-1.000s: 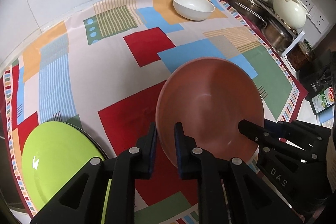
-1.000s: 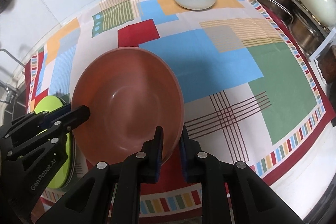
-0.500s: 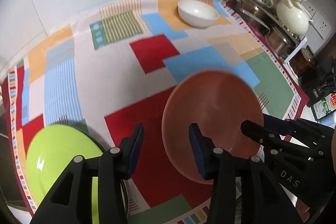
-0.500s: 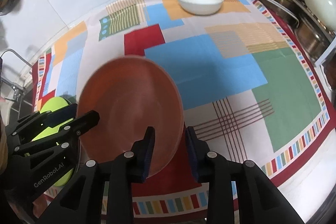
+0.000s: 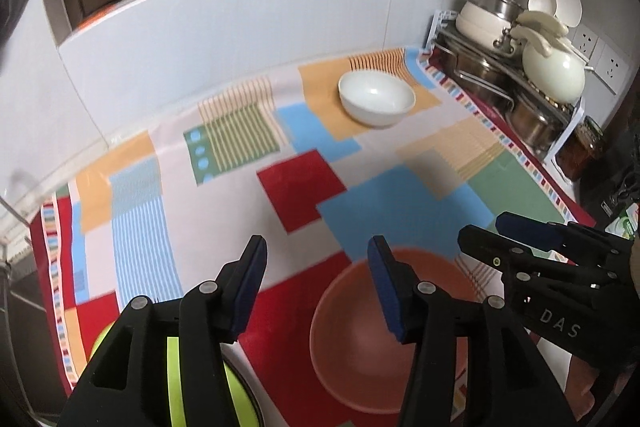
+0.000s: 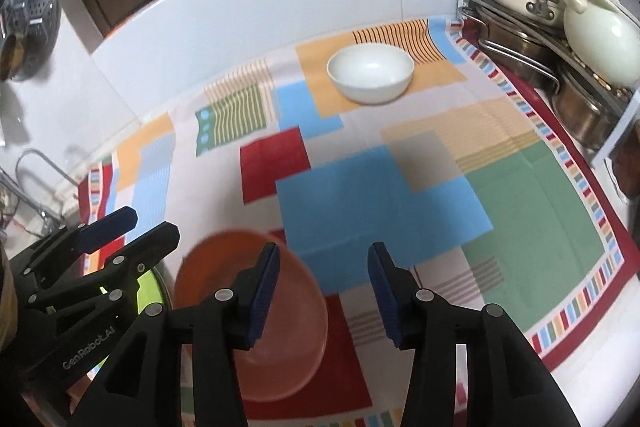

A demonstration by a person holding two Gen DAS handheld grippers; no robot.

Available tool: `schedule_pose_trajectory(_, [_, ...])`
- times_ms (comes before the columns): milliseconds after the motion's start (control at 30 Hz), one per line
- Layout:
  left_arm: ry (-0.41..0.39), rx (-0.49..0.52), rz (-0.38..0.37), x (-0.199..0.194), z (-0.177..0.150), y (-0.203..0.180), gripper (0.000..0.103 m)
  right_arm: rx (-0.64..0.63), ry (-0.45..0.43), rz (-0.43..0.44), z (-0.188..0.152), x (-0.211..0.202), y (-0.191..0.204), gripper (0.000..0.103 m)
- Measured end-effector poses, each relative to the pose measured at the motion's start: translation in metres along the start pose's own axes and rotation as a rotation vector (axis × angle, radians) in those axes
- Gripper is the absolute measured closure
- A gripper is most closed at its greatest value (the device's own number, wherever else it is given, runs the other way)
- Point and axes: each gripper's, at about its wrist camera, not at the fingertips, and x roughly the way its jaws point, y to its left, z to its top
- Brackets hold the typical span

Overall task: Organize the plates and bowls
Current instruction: 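Lower the pink bowl into the red bowl and open both grippers, then move both grippers to the white bowl and grip its rim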

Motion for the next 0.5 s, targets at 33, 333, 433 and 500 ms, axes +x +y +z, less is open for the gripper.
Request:
schedule_pose_trajectory(33, [-0.009,0.004,0.003,0.001,0.005,-0.001,0.051,0.0,-0.006,0.004,0.003,0.001,-0.002,0.056])
schedule_pose_trajectory(333, [-0.048,0.049,0.037,0.025,0.049,-0.004,0.051,-0.007,-0.059,-0.014,0.048,0.014,-0.016,0.056])
schedule_pose_trajectory(433, [-0.057,0.069,0.036,0.036,0.064,-0.003,0.051,-0.007,-0.067,-0.023,0.064,0.022,-0.021,0.056])
schedule_pose_trajectory(500, [-0.071,0.08,0.027,0.045,0.076,-0.003,0.051,-0.002,-0.078,-0.028,0.076,0.03,-0.025,0.056])
